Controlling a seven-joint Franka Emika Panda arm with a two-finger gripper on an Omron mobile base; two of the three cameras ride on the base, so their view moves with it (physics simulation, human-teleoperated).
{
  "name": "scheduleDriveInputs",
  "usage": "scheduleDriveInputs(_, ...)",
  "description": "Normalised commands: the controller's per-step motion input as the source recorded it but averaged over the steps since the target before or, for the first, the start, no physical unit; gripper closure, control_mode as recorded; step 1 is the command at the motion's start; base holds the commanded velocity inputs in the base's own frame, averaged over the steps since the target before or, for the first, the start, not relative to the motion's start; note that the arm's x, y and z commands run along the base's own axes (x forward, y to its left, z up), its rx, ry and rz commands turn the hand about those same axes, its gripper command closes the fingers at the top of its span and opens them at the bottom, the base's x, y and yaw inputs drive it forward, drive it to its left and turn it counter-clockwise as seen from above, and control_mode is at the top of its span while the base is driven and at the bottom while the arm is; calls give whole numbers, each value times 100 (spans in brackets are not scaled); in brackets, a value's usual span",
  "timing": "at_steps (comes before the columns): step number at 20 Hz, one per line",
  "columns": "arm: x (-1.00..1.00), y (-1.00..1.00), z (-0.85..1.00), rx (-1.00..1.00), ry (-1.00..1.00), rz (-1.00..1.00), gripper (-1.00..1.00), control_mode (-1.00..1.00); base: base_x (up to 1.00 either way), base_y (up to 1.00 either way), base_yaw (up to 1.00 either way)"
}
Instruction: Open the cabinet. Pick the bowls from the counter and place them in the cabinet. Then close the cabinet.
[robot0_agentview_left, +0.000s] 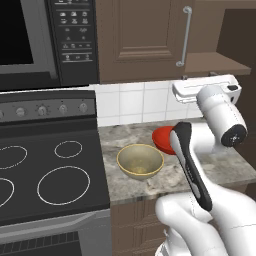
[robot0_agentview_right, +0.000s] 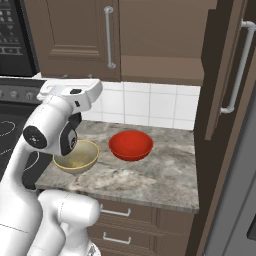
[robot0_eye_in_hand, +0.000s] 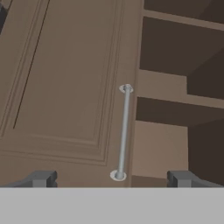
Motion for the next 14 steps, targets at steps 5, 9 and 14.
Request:
scheduleDriveInputs(5,32,5,0,-3,-5,0,-100,-100,0,0,0)
scheduleDriveInputs(9,21,-4,0,-1,-14,0,-100,-100,0,0,0)
scheduleDriveInputs(14,12,-29,0,1,-4,0,-100,-100,0,0,0)
